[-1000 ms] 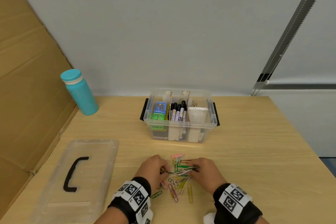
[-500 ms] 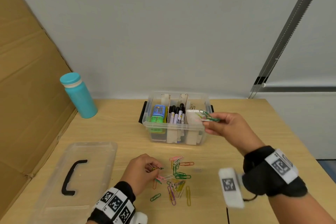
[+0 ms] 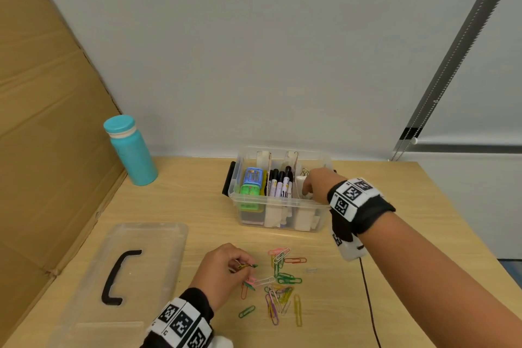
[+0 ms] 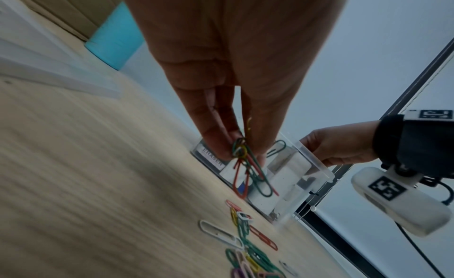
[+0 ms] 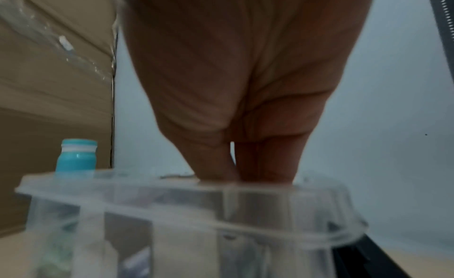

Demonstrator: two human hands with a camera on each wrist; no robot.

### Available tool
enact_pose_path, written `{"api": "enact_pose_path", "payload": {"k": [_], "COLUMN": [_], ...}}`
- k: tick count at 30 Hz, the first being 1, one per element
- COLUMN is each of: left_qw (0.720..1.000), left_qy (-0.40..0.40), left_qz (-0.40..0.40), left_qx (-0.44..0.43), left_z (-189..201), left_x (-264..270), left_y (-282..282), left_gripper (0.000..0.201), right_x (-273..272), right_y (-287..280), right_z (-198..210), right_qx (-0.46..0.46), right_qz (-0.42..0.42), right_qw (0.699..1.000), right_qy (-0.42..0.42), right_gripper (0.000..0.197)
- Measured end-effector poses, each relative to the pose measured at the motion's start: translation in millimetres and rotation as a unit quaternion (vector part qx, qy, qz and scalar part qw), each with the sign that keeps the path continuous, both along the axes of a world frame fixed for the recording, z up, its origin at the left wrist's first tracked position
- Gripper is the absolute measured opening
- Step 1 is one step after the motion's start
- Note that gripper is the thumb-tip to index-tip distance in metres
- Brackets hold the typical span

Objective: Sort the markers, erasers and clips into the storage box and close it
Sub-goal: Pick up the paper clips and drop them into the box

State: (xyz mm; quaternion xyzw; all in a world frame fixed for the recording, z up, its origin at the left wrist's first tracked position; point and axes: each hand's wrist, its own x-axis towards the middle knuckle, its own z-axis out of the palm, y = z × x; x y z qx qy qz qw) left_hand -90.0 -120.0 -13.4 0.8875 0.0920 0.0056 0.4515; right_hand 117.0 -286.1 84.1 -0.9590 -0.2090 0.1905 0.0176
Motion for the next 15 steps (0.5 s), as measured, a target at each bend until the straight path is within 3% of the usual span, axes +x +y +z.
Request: {"api": "enact_pose_path", "payload": {"k": [3, 7, 10, 15], "left_qw": [1.000, 0.999, 0.996, 0.984], "left_qy": [0.010, 0.013, -0.027, -0.171], "left_qz": [-0.003, -0.025, -0.052, -0.035], "left_qx": [-0.011, -0.035, -0.065, 0.020], "left_z": [-2, 11, 43, 90], "left_x": [-3, -1, 24, 103], "left_y": [-3, -19, -38, -73], "left_gripper": [0.025, 0.019, 0.007, 0.010], "right_x": [-15, -51, -72, -75], "right_y": [-17, -59, -72, -73], "right_z": [1, -29, -58, -89], "right_qx": [0.097, 0.201, 0.236, 0.286], "right_qz": [0.010, -0.024, -0.034, -0.028], "right_qw": [0.995, 0.950, 0.938, 0.918], "right_qy": [-0.023, -0.237, -0.253, -0.275], "right_gripper": [0.035, 0.030, 0.039, 0.047]}}
